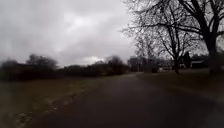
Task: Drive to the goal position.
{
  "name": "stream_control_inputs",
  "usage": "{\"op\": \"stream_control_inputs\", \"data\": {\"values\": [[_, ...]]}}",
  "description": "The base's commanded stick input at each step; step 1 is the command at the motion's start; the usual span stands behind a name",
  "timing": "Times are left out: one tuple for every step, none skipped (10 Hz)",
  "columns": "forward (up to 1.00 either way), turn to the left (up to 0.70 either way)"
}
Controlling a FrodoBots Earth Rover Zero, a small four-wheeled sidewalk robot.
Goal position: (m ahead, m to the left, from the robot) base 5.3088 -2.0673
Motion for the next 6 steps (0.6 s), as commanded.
{"op": "stream_control_inputs", "data": {"values": [[1.00,0.00],[1.00,0.00],[1.00,0.00],[1.00,0.00],[1.00,0.00],[1.00,0.00]]}}
